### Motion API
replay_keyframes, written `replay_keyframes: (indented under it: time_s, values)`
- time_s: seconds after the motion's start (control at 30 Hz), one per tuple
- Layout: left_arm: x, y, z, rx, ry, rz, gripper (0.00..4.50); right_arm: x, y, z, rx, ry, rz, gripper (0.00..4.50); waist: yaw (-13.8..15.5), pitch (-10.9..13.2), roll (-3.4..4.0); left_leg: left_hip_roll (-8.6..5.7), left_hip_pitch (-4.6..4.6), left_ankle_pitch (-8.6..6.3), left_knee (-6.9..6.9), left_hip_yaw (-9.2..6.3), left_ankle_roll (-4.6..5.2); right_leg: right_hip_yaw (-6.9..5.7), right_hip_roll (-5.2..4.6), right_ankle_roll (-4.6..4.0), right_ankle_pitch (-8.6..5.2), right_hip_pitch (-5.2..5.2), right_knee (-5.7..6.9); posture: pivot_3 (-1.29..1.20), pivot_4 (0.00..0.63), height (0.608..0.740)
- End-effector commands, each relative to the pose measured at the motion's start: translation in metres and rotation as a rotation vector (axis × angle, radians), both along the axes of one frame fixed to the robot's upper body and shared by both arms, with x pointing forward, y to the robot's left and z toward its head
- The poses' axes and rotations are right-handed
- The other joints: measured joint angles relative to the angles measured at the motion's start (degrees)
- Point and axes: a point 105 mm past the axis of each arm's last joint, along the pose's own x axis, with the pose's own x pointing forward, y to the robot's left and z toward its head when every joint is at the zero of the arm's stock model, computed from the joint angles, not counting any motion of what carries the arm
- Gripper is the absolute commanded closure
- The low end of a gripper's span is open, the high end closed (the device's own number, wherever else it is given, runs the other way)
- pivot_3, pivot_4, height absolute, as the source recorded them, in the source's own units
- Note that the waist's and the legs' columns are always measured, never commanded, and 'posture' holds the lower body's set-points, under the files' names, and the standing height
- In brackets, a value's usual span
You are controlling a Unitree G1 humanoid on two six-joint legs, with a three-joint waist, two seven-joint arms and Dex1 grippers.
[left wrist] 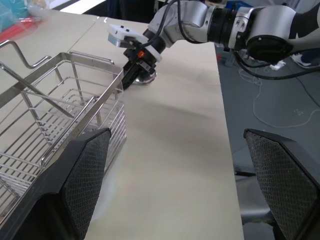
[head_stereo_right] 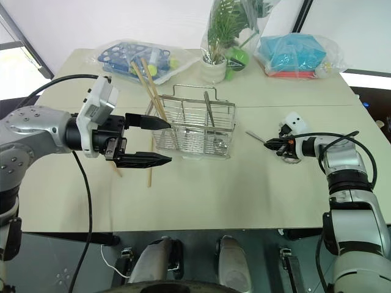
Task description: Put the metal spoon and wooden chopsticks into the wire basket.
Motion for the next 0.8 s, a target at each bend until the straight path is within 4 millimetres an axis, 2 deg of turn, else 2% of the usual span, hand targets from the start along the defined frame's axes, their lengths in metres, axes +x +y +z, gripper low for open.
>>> replay_keyframes:
  time_s: [0.03, 0.13, 0.2, 0.27, 0.33, 0.43, 0.57, 0.63, 0.8]
  values:
    - [0.0, 0.002, 0.012, -0.015, -0.047, 0.007, 0.0, -0.002, -0.005, -0.003, 0.002, 0.012, -0.015, 4.45, 0.0, 0.0, 0.0, 0.0, 0.0, 0.0, 0.0, 0.0, 0.0, 0.0, 0.0, 0.0, 0.0, 0.0, 0.0, 0.0, 0.15, 0.715]
    - [0.001, 0.002, 0.012, -0.018, -0.049, 0.011, 0.0, 0.002, -0.009, 0.002, -0.018, -0.032, -0.043, 4.45, 0.0, 0.0, 0.0, 0.0, 0.0, 0.0, 0.0, -0.01, 0.0, 0.0, 0.0, 0.0, 0.0, 0.0, 0.0, 0.0, 0.15, 0.715]
    - [0.002, 0.003, 0.013, -0.023, -0.052, 0.019, 0.0, 0.013, -0.015, 0.018, 0.002, -0.122, -0.112, 4.45, 0.0, 0.0, 0.0, 0.0, 0.0, 0.0, 0.0, -0.01, 0.0, 0.0, 0.0, 0.0, 0.0, 0.0, 0.0, 0.0, 0.15, 0.715]
    - [0.003, 0.004, 0.015, -0.035, -0.06, 0.034, 0.0, 0.026, -0.022, 0.047, 0.054, -0.271, -0.205, 4.45, 0.1, 0.0, 0.0, -0.02, -0.01, 0.0, 0.0, 0.0, 0.0, 0.0, -0.02, 0.0, 0.0, 0.0, 0.01, 0.0, 0.15, 0.715]
    - [0.004, 0.005, 0.017, -0.048, -0.067, 0.049, 0.0, 0.036, -0.027, 0.088, 0.156, -0.443, -0.286, 4.45, 0.0, 0.1, 0.09, -0.02, -0.02, 0.0, 0.0, 0.01, -0.01, 0.01, -0.03, 0.0, 0.0, -0.02, 0.01, 0.0, 0.15, 0.715]
    - [0.006, 0.007, 0.018, -0.064, -0.072, 0.068, 0.0, 0.038, -0.021, 0.138, 0.31, -0.624, -0.317, 4.45, 0.0, 0.1, 0.2, -0.02, -0.02, 0.01, -0.02, 0.01, -0.01, 0.02, -0.02, 0.01, 0.0, -0.04, 0.02, 0.0, 0.15, 0.715]
    - [0.009, 0.009, 0.022, -0.08, -0.082, 0.09, 0.0, 0.029, 0.019, 0.179, 0.449, -0.733, -0.222, 4.45, -0.2, 0.2, 0.19, 0.05, -0.02, 0.01, -0.05, -0.02, -0.02, 0.02, 0.05, 0.04, -0.05, -0.04, 0.03, 0.0, 0.15, 0.715]
    - [0.012, 0.009, 0.025, -0.094, -0.086, 0.104, 0.0, 0.022, 0.051, 0.194, 0.521, -0.751, -0.146, 4.45, -0.2, 0.2, 0.19, 0.07, -0.01, 0.01, -0.05, -0.02, -0.02, 0.02, 0.05, 0.04, -0.05, -0.04, 0.06, 0.0, 0.15, 0.715]
    - [0.024, 0.009, 0.034, -0.138, -0.119, 0.156, 0.0, 0.002, 0.121, 0.211, 0.684, -0.712, 0.013, 4.45, 0.2, 0.2, 0.2, 0.04, -0.04, 0.01, -0.05, -0.03, -0.01, 0.01, 0.01, 0.04, -0.05, -0.06, 0.09, 0.0, 0.15, 0.715]
